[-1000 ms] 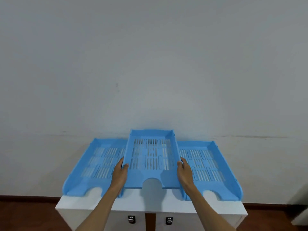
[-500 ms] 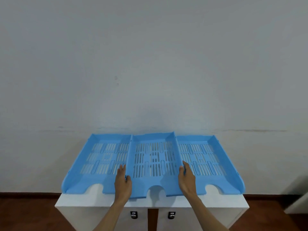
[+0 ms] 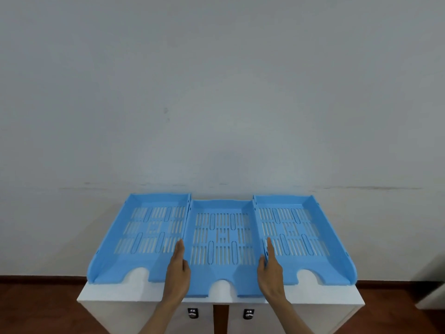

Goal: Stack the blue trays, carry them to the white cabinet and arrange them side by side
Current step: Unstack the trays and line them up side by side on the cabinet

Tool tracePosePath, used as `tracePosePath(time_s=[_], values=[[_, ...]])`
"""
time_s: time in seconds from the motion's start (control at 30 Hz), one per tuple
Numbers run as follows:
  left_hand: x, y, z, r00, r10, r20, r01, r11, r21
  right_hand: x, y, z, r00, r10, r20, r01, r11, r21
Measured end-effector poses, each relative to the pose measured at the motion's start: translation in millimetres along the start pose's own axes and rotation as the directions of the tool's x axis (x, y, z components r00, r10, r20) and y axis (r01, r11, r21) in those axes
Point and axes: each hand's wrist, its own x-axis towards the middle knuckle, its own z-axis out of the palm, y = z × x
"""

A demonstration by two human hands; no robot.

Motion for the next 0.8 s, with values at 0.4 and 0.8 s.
tracePosePath(time_s=[0.4, 0.8], values=[[4.2, -19.3, -13.0, 0.967, 0.224, 0.122, -0.256, 0.837, 0.483, 9.8, 14.8, -3.6, 0.92, -0.306, 0.244, 0.39, 0.758, -0.523], [39.0, -14.9, -10.2, 0.972, 0.172, 0.161, -0.233, 0.813, 0.534, 41.8, 13.1, 8.1, 0.922, -0.31, 0.233, 0.387, 0.764, -0.516]])
